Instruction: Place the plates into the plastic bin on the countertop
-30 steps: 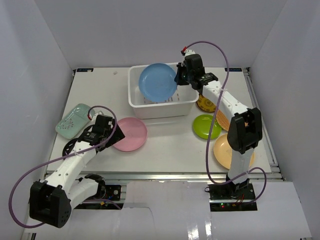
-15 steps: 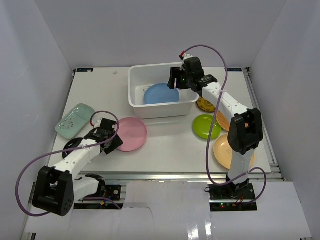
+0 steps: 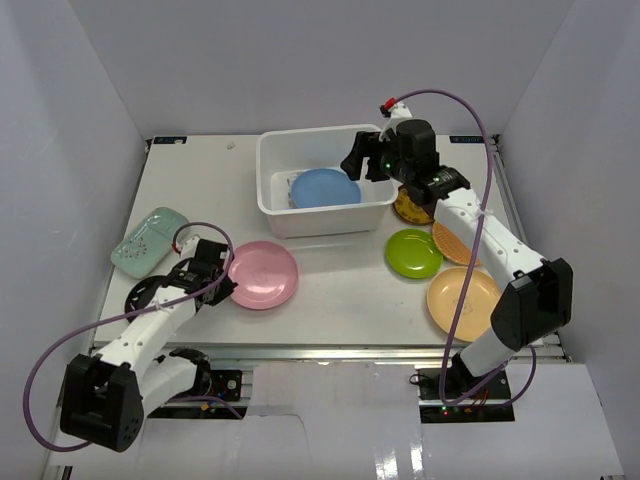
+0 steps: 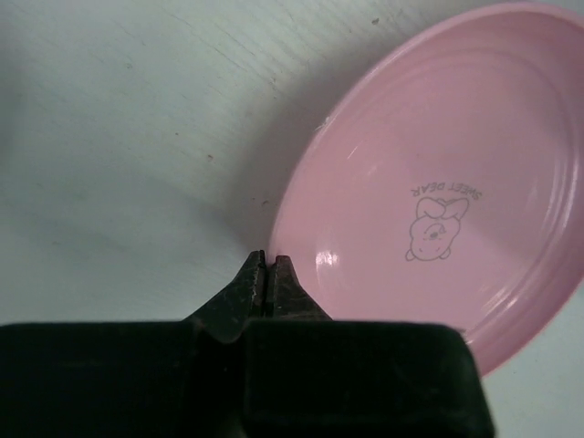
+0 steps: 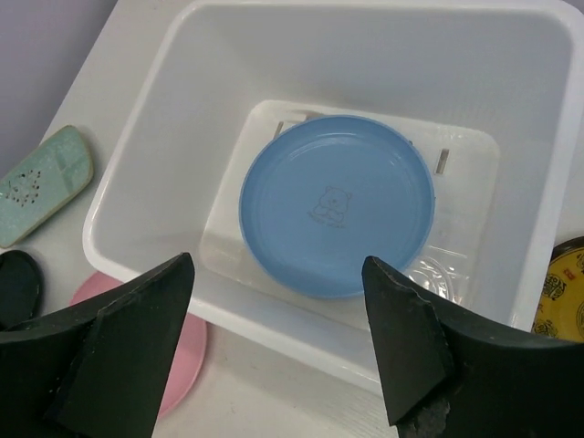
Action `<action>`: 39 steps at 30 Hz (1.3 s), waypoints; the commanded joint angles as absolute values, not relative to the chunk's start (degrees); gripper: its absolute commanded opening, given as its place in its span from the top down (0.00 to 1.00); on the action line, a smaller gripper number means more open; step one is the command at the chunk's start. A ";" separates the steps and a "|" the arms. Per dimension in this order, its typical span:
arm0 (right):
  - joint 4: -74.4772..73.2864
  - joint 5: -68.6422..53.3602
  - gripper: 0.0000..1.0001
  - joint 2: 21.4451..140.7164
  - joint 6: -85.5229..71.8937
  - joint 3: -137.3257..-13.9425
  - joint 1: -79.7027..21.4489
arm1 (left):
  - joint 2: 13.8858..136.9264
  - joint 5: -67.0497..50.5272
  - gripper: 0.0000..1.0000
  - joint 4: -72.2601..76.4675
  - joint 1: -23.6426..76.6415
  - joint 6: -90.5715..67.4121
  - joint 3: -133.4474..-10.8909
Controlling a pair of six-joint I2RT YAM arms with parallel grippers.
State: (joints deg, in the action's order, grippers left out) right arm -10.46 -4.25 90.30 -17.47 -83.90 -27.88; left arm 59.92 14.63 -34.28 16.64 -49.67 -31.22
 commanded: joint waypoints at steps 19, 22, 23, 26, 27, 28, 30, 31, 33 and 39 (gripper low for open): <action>-5.45 2.09 0.07 62.60 -20.21 -60.31 -26.98 | 43.92 -12.90 1.00 -31.31 16.44 -31.02 -59.66; -4.57 5.87 0.11 57.94 -21.71 -54.68 -26.98 | 53.03 -15.72 1.00 -25.41 16.44 -31.38 -64.92; -4.57 7.19 0.16 56.96 -21.97 -53.45 -26.98 | 55.52 -15.99 1.00 -23.92 16.52 -31.29 -66.26; -5.62 10.45 0.34 53.45 -22.76 -49.67 -26.54 | 66.13 -15.91 1.00 -17.25 16.61 -32.78 -71.79; -5.97 11.24 0.40 51.70 -23.29 -47.74 -26.46 | 68.97 -15.04 1.00 -16.70 16.87 -32.96 -73.37; -6.06 11.51 0.47 50.72 -23.64 -46.85 -26.28 | 71.69 -13.64 1.00 -16.18 17.05 -32.78 -76.26; -6.50 12.65 0.69 48.96 -24.08 -45.01 -26.19 | 80.36 -11.44 1.00 -15.64 17.49 -31.73 -79.52; -7.11 12.92 0.74 47.48 -24.52 -43.61 -26.10 | 86.16 -10.99 1.00 -16.17 17.49 -30.77 -82.85; -7.73 12.83 0.74 46.32 -24.43 -42.63 -25.93 | 91.62 -11.16 1.00 -17.56 17.67 -30.15 -86.36; -10.20 12.83 0.69 43.77 -23.73 -41.75 -25.75 | 104.92 -9.41 1.00 -22.32 19.51 -27.16 -96.66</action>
State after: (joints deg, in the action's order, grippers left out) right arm -10.46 11.14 45.34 -23.81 -42.15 -25.98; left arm 104.42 -10.26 -20.49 18.28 -29.06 -90.89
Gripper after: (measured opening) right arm 0.301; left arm 0.015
